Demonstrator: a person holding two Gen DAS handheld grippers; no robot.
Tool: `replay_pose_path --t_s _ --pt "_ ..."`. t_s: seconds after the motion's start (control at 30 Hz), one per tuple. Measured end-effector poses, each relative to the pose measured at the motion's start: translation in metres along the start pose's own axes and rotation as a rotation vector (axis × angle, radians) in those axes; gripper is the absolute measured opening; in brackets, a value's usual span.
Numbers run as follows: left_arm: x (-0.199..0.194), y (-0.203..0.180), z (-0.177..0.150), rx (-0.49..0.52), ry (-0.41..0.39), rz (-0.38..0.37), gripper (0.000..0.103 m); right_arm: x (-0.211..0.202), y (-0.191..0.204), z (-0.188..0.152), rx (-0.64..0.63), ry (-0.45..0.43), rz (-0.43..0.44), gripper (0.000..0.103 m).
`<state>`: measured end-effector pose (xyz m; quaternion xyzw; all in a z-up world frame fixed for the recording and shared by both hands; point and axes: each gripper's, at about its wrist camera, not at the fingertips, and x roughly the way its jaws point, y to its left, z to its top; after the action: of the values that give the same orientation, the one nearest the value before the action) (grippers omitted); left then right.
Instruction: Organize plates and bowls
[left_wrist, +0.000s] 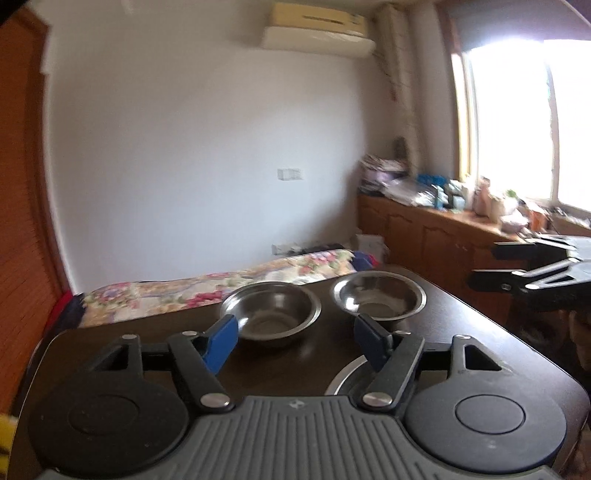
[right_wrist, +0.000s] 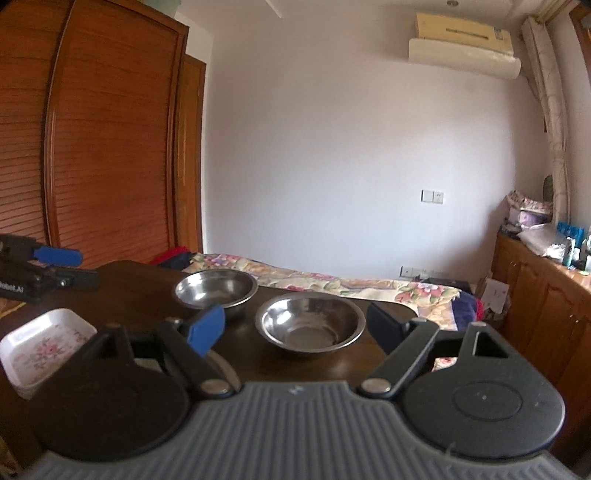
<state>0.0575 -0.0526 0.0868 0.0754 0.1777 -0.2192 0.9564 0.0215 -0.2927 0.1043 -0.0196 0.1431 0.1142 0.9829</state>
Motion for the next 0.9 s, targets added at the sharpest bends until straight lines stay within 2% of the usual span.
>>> replay_pose_path --t_s 0.13,0.27,0.47,0.67,0.9 --pt "0.018 -0.004 0.020 0.020 0.032 -0.096 0.077 0.015 -0.012 0.003 0.006 0.035 0.021 0.084" --pt "0.038 -0.016 0.035 0.084 0.060 -0.121 0.069 0.033 -0.028 0.005 0.021 0.081 0.044 0.083" --pt "0.093 -0.028 0.052 0.145 0.147 -0.158 0.052 0.066 -0.048 0.003 0.054 0.159 0.067 0.070" --pt "0.150 -0.034 0.056 0.196 0.238 -0.179 0.048 0.098 -0.056 0.000 0.070 0.224 0.064 0.065" --pt "0.193 -0.038 0.053 0.224 0.309 -0.171 0.046 0.130 -0.072 -0.007 0.128 0.304 0.082 0.062"
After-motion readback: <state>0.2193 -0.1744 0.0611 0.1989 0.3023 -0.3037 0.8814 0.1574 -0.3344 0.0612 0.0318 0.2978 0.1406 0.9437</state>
